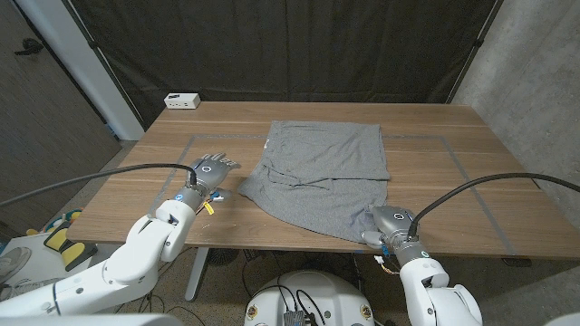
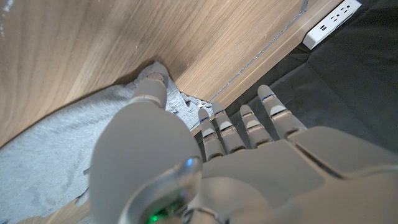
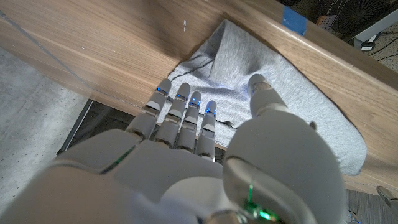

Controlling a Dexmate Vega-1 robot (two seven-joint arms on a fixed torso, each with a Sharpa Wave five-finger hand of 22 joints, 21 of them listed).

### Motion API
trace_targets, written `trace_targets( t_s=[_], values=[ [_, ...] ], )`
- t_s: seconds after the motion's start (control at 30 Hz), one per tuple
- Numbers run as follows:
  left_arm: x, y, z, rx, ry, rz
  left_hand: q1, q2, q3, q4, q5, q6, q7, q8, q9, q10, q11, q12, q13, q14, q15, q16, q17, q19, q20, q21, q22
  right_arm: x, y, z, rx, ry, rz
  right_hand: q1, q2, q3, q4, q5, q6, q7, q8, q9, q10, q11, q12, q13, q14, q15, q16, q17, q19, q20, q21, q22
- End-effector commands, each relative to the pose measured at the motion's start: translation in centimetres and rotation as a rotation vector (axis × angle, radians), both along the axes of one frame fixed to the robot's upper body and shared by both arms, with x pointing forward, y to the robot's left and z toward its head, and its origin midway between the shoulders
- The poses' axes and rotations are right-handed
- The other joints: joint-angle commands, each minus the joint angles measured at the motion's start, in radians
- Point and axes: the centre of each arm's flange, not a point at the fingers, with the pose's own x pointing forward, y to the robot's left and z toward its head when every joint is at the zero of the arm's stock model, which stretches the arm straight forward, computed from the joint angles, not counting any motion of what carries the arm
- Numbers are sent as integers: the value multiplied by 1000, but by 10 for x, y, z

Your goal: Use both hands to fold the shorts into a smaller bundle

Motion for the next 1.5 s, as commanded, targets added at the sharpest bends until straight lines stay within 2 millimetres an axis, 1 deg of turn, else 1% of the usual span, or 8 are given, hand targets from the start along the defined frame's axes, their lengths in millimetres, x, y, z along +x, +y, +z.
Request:
trace_targets(
  t_s=[0.03,0.4,0.87,1.07,1.3,1.37,1.4,1.5],
  values=[
    [17,-7,-12,36,-35,-24,17,2,-10,4,8,4,-7,-6,5,18,-5,-2,2,21,-55,9,4,13,-1,9,6,2,2,-1,-33,14,-24,48,10,-2,7,15,41,-2,1,3,34,-5,14,9,39,-120,28,19,20,-13,9,4],
    [33,-16,-17,39,-7,-53,17,23,-27,24,16,-4,-11,-17,8,21,-14,-10,5,34,-63,8,5,22,2,15,9,8,2,-4,-35,57,-46,88,21,-8,10,23,75,-14,3,3,57,-7,25,16,55,-128,52,44,27,-18,10,5],
    [52,-27,-20,38,34,-92,48,47,-45,29,35,78,-12,2,10,101,-19,1,7,69,-87,4,4,28,-5,24,15,16,1,-2,-33,77,-52,117,23,-22,14,28,100,-21,2,3,72,-13,31,19,68,-131,76,69,32,-22,10,6],
    [57,-29,-21,42,41,-96,108,49,-105,24,33,263,-14,35,7,279,-21,14,8,128,-121,4,5,33,-18,35,15,21,-1,-5,-26,120,-72,137,25,-24,10,31,107,-26,-1,3,78,-11,33,19,72,-135,84,79,34,-24,11,6],
    [60,-31,-20,55,12,-99,144,81,-109,25,26,374,-11,53,6,372,-21,19,10,195,-146,15,9,47,-30,45,13,30,-5,-7,-20,134,-86,160,25,-34,13,33,112,-33,-7,3,74,-20,33,23,80,-147,102,99,45,-33,14,7],
    [60,-31,-20,58,3,-102,154,95,-110,27,20,423,-12,61,4,437,-20,33,16,220,-150,20,12,54,-34,49,11,31,-5,-7,-26,123,-89,173,31,-47,19,34,146,-38,-2,3,103,-25,48,28,109,-158,130,123,57,-44,20,9],
    [60,-31,-20,58,-4,-103,170,108,-108,24,11,478,-11,66,2,495,-19,40,26,256,-160,23,13,61,-41,54,10,32,-6,-6,-26,113,-83,192,35,-57,19,33,191,-36,6,4,141,-28,68,35,160,-163,171,151,68,-55,24,11],
    [60,-32,-17,58,-35,-104,190,141,-98,26,2,555,-2,80,2,578,-12,60,41,312,-176,35,18,72,-46,61,8,33,-7,-4,-19,73,-57,258,47,-92,17,30,318,-32,23,7,266,-34,144,66,250,-171,283,254,99,-67,40,16]
  ],
)
